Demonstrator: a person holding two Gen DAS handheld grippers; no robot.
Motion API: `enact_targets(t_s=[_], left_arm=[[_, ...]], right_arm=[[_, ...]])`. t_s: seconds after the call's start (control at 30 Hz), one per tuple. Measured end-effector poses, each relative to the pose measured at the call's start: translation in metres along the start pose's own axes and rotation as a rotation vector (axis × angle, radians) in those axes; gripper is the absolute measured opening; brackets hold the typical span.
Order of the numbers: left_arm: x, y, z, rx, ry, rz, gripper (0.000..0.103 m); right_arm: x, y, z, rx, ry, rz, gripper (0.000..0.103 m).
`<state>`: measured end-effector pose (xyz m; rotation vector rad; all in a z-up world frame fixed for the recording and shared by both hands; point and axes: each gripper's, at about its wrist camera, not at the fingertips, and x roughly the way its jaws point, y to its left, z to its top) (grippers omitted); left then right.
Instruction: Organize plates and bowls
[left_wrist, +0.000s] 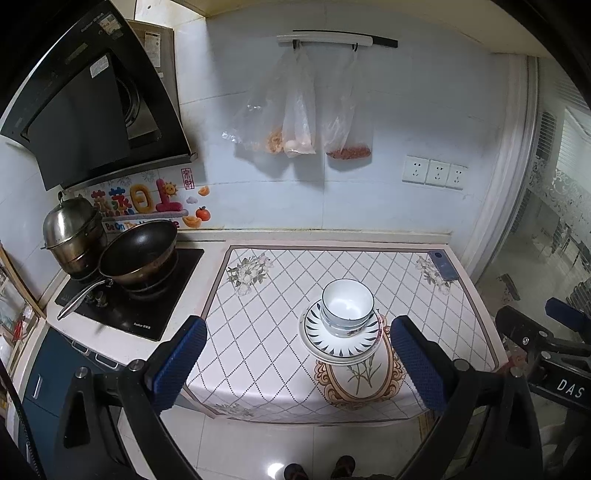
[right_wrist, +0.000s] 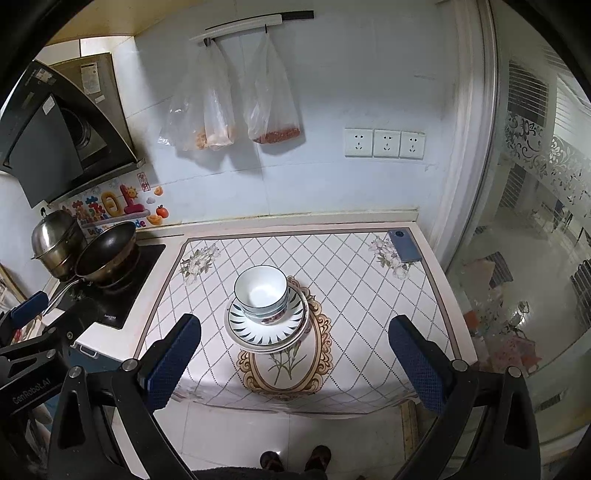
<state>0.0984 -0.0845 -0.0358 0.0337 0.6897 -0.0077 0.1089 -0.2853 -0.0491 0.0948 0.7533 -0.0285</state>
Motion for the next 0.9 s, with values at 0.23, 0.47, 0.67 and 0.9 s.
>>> enact_targets(t_s=[0.23, 0.47, 0.67, 0.9], left_arm=[[-0.002, -0.004, 0.001, 0.007, 0.002, 0.002, 0.102], [-0.005, -0.005, 0.005, 0.005, -0.010, -0.003, 0.102], [-0.007, -0.007, 0.006, 0.010, -0.010, -0.008, 0.102], [-0.009, -0.008, 0.006, 0.020, -0.022, -0.009, 0.102]], right_arm=[[-0.003, -0.002, 0.001, -0.005, 0.000, 0.001, 0.103], [-0.006, -0.006, 0.002, 0.004, -0.003, -0.004, 0.103], [-0.010, -0.008, 0.002, 0.002, -0.011, -0.008, 0.103], [-0.012, -0.009, 0.002, 0.005, -0.013, -0.010, 0.103]])
